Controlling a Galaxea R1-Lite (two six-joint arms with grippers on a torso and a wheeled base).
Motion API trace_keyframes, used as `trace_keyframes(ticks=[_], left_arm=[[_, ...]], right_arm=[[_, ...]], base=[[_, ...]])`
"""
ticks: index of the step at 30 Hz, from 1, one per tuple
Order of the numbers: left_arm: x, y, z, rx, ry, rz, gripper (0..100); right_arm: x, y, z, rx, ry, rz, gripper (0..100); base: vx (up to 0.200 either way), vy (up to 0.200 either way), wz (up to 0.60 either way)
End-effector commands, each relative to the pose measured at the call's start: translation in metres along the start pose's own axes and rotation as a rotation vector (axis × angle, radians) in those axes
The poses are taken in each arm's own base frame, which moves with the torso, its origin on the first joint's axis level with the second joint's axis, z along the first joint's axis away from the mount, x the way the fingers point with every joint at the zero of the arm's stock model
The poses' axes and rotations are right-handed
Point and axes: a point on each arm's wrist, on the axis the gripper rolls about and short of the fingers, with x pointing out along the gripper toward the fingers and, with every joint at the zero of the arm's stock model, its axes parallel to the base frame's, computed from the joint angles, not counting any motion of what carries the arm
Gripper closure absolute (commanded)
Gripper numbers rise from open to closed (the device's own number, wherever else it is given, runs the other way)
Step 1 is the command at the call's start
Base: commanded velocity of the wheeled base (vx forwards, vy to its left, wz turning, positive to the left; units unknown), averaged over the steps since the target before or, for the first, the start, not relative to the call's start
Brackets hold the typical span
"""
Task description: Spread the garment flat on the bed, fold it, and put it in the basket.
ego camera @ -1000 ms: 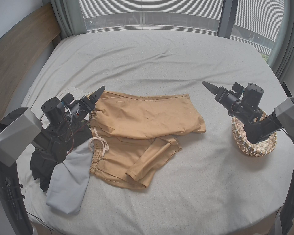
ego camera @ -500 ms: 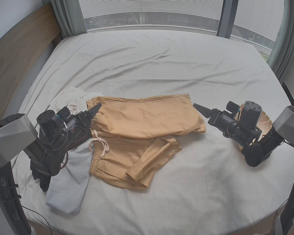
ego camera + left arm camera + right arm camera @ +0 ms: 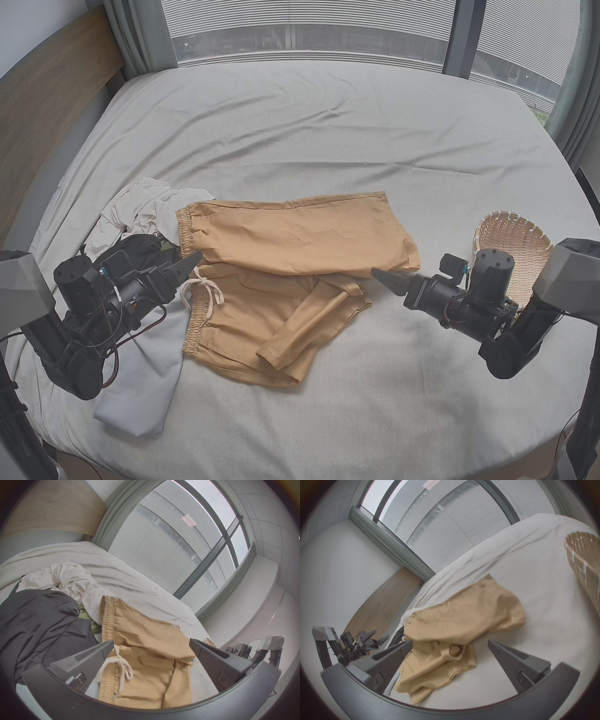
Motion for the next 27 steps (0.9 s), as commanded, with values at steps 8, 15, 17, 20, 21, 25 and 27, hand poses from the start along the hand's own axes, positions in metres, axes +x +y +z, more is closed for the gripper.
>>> trace_keyframes(ticks=[8, 15, 17, 20, 21, 25, 27], left_arm=[[-0.005, -0.010, -0.003, -0.002, 0.016, -0.020, 0], [-0.005, -0.009, -0.003, -0.001, 0.017, -0.016, 0], [-0.005, -0.009, -0.003, 0.005, 0.017, -0.016, 0], [-0.005, -0.009, -0.004, 0.017, 0.017, -0.016, 0], [-0.006, -0.009, -0.004, 0.018, 0.020, -0.015, 0], [-0.006, -0.009, -0.005, 0.020, 0.023, -0.013, 0], [-0.006, -0.009, -0.005, 0.020, 0.022, -0.014, 0]], right_arm=[[0.014, 0.010, -0.048, 0.021, 0.133, 0.003, 0], [0.019, 0.011, -0.064, 0.024, 0.176, 0.007, 0], [0.021, 0.011, -0.064, 0.025, 0.175, 0.011, 0], [0.025, 0.007, -0.073, 0.030, 0.188, 0.005, 0], [0.026, 0.007, -0.074, 0.030, 0.185, 0.009, 0], [0.030, 0.009, -0.074, 0.037, 0.163, 0.020, 0], [0.033, 0.014, -0.075, 0.045, 0.164, 0.032, 0]], base=[[0.000, 0.000, 0.00], [0.000, 0.000, 0.00], [0.000, 0.000, 0.00], [0.000, 0.000, 0.00], [0.000, 0.000, 0.00], [0.000, 0.000, 0.00], [0.000, 0.000, 0.00]])
